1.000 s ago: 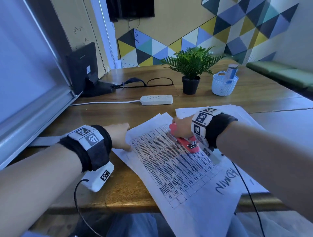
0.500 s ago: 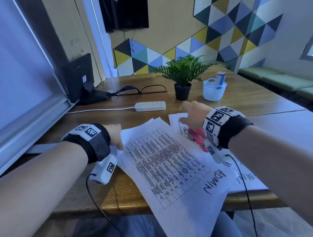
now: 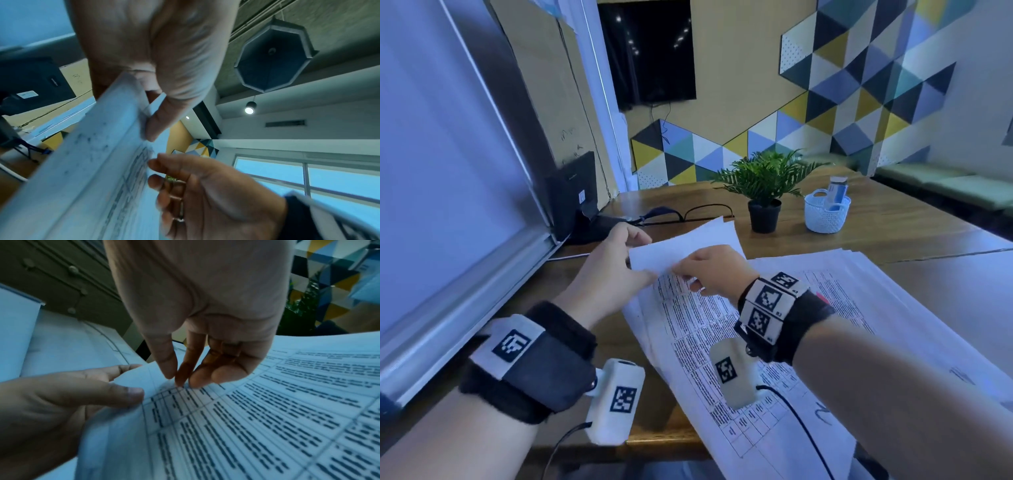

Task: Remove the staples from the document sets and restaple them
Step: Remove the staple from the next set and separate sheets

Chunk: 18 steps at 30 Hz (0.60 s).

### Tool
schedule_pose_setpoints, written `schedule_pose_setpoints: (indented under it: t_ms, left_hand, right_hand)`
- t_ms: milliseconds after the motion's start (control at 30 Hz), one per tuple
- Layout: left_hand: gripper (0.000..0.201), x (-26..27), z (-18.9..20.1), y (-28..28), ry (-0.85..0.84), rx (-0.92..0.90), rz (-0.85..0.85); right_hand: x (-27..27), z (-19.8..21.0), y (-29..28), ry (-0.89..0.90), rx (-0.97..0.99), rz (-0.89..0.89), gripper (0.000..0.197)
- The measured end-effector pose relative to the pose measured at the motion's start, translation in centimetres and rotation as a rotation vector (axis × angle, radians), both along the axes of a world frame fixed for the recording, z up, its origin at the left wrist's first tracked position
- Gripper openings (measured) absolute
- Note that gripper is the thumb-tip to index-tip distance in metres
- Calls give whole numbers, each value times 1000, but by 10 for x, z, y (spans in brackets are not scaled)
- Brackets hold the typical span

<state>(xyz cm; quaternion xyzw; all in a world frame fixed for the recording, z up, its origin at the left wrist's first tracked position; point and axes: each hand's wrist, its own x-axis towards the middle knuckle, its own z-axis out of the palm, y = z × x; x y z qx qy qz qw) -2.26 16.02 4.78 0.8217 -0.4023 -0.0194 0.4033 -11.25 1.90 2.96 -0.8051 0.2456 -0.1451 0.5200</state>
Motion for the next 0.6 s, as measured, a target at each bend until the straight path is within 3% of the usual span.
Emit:
schedule_pose_setpoints:
  t_ms: [167, 300, 500, 600]
  left_hand:
    - [31, -16, -6, -1, -47, -25, -5]
    - [27, -19, -8, -2, -76, -13, -33]
    - [10, -21, -10, -8, -116, -54, -15]
    - [8, -14, -13, -10, -99, -56, 2]
  right_hand:
    - [-7, 2, 0, 3, 107, -29, 27]
    - [-12, 0, -3, 11, 134, -49, 14]
    - [-9, -1, -1, -39, 18, -87, 22]
    - [-8, -1, -1, -97, -34, -104, 15]
